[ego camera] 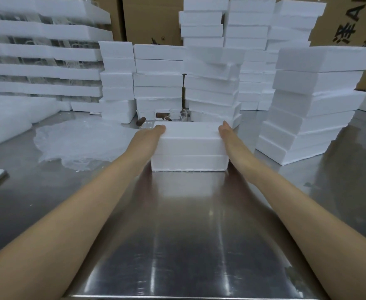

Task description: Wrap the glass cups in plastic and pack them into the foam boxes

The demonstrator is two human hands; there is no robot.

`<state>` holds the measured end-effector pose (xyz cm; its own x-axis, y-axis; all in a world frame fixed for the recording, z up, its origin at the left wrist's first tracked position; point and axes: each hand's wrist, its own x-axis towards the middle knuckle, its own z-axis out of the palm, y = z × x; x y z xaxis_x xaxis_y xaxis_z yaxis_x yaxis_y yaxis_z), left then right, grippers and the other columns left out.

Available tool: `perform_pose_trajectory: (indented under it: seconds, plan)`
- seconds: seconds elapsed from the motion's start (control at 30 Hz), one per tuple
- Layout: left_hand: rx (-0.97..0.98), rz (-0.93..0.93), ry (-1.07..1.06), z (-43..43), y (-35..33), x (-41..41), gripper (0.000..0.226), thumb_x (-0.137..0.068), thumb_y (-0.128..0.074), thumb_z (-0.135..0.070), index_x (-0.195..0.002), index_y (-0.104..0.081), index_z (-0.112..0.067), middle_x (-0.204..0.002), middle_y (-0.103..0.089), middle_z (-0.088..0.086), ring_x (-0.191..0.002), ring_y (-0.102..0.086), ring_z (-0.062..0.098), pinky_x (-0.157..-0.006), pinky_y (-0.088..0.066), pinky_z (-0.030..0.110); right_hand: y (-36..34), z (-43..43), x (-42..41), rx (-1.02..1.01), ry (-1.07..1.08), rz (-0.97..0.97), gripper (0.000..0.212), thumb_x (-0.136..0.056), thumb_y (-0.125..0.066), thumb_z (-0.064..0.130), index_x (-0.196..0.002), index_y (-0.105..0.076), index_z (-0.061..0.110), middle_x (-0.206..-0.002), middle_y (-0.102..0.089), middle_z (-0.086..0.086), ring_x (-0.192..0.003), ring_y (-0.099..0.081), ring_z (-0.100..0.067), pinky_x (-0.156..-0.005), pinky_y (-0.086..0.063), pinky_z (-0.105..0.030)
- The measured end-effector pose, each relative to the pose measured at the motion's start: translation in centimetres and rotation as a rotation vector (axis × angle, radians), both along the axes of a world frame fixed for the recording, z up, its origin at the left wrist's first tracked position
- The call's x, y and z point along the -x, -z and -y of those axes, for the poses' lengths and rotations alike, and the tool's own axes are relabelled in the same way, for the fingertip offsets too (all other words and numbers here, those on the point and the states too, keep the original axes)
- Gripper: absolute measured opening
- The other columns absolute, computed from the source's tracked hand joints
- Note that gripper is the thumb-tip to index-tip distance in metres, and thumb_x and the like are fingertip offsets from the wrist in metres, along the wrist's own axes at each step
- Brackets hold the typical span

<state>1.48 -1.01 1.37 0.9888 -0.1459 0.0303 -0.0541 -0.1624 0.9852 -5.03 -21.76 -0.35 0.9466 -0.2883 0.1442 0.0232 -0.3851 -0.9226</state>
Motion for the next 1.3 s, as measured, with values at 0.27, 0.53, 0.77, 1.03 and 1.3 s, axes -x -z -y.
perform_pose_trajectory:
  seconds: [0.27, 0.53, 0.77, 1.03, 1.3]
  plan:
    - [-0.114, 0.029, -0.094, 0.5, 0.4, -0.4, 0.025, -0.094, -0.043, -0.043, -0.083, -0.052, -0.023, -0.087, -0.054, -0.008, -0.08, -0.052, 0.011, -0.069, -0.037, 0.029, 0.2, 0.2, -0.9, 0.035, 0.02, 0.004, 0.053, -0.096, -0.029, 0.053, -0.147, -0.019, 0.043, -0.143, -0.03, 0.017, -0.121, -0.032, -0.004, -0.1, -0.02, -0.025]
    - [0.199, -0.162, -0.043, 0.8, 0.5, 0.3, 0.021, -0.095, -0.046, -0.043, -0.099, -0.059, -0.028, -0.106, -0.062, -0.004, -0.103, -0.059, 0.02, -0.099, -0.046, 0.039, 0.9, -0.3, -0.9, -0.336, -0.127, 0.042, 0.056, -0.095, -0.043, 0.048, -0.145, -0.018, 0.047, -0.147, -0.034, 0.014, -0.134, -0.038, -0.015, -0.114, -0.029, -0.043]
    - [0.337, -0.265, -0.023, 1.3, 0.2, 0.7, 0.02, -0.094, -0.049, -0.04, -0.086, -0.059, -0.025, -0.092, -0.064, 0.0, -0.086, -0.061, 0.021, -0.093, -0.05, 0.039, 0.5, 0.0, -0.4, -0.464, -0.127, 0.106, 0.048, -0.094, -0.049, 0.038, -0.138, -0.033, 0.052, -0.125, -0.053, 0.017, -0.119, -0.054, -0.012, -0.105, -0.042, -0.041]
    - [0.365, -0.249, 0.001, 1.6, -0.1, 1.0, 0.017, -0.092, -0.05, -0.04, -0.088, -0.061, -0.027, -0.098, -0.067, 0.0, -0.096, -0.065, 0.022, -0.095, -0.05, 0.041, -0.3, 0.0, 0.3, -0.549, -0.117, 0.165, 0.047, -0.091, -0.048, 0.029, -0.127, -0.046, 0.058, -0.129, -0.057, 0.013, -0.108, -0.061, -0.016, -0.086, -0.051, -0.034]
    - [0.347, -0.253, -0.009, 1.6, 0.1, 1.4, 0.028, -0.087, -0.055, -0.042, -0.107, -0.062, -0.023, -0.116, -0.067, 0.005, -0.105, -0.065, 0.025, -0.097, -0.05, 0.046, -0.9, 0.4, 0.6, -0.521, -0.126, 0.148, 0.046, -0.09, -0.051, 0.033, -0.126, -0.046, 0.059, -0.123, -0.059, 0.017, -0.102, -0.064, -0.011, -0.074, -0.053, -0.027]
